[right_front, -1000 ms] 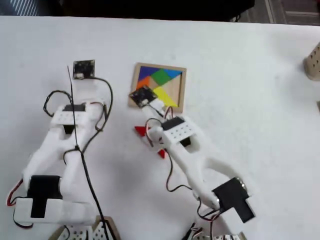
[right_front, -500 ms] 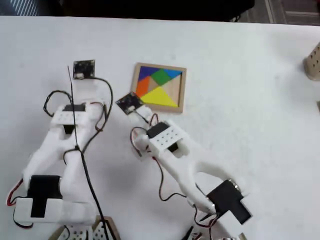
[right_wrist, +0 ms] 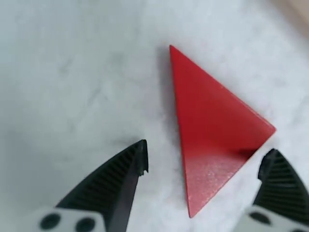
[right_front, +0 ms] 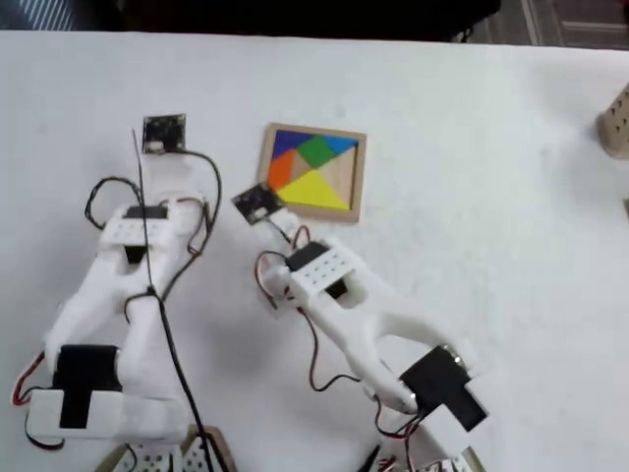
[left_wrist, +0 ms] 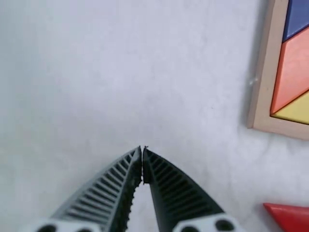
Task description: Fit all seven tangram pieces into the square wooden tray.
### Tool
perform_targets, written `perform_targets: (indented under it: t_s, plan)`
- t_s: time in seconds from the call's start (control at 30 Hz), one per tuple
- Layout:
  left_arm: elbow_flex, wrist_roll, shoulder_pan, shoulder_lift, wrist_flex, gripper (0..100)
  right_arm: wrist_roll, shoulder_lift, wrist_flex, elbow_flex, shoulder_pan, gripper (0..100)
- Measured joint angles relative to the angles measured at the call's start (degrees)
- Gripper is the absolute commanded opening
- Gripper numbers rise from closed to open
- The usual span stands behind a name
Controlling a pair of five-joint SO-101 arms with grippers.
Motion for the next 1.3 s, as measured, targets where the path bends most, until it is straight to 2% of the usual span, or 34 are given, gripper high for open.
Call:
perform_targets:
  t_s: [0.23, 0.57, 0.8, 0.9, 1.17, 1.3]
  plan:
    - [0.0, 0.0, 0.0, 0.0, 0.0, 2, 0.8, 3.7, 0.4, -3.7, 2.4, 35.5]
    - [0.0, 0.0, 0.0, 0.0, 0.0, 2, 2.5, 10.9, 9.1, -13.4, 2.5, 35.4]
    - [0.0, 0.0, 0.0, 0.0, 0.0, 2, 2.5, 11.1, 10.1, -13.8, 2.5, 20.3]
    - [0.0, 0.0, 0.0, 0.0, 0.0, 2, 2.5, 11.1, 10.4, -13.9, 2.6, 17.2]
    - [0.0, 0.0, 0.0, 0.0, 0.0, 2, 2.5, 11.0, 10.5, -14.0, 2.7, 17.9]
    - [0.0, 0.0, 0.0, 0.0, 0.0, 2, 2.5, 11.0, 10.7, -14.4, 2.7, 28.9]
